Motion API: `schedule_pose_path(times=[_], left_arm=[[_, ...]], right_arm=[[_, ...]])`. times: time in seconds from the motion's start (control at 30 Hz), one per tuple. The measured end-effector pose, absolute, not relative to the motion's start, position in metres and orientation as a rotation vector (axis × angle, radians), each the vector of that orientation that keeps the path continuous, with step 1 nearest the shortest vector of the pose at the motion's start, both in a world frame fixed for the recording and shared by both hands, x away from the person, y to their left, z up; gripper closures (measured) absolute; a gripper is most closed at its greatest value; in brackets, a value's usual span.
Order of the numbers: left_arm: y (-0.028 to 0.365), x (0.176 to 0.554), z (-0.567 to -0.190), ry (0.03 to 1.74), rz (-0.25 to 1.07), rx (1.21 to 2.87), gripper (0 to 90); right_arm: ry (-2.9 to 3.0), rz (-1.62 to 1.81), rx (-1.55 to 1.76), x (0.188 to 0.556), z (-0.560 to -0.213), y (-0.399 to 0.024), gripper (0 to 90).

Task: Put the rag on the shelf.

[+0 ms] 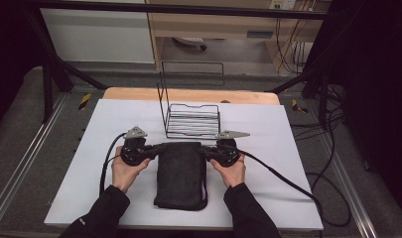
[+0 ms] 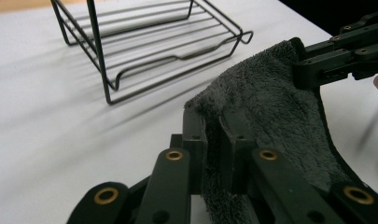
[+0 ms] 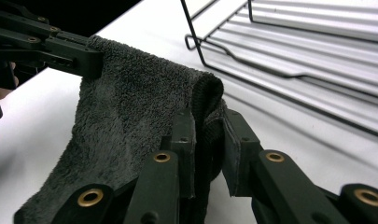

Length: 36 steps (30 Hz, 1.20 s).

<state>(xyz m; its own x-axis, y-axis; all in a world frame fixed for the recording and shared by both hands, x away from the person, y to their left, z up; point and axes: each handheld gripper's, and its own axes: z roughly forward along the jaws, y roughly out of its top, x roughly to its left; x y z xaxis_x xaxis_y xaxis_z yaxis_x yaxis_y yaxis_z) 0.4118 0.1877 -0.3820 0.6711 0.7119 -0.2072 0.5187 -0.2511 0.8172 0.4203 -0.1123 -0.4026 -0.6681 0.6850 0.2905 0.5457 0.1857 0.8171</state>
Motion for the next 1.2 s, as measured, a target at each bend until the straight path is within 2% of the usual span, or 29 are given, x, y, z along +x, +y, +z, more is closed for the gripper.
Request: schedule_pose_path(times=[1.2], left_arm=[[0.180, 0.374, -0.320, 0.795, 0.413, 1.776, 81.9]], right_arm=[[2.087, 1.598, 0.964, 0.386, -0.332, -0.129, 78.2]])
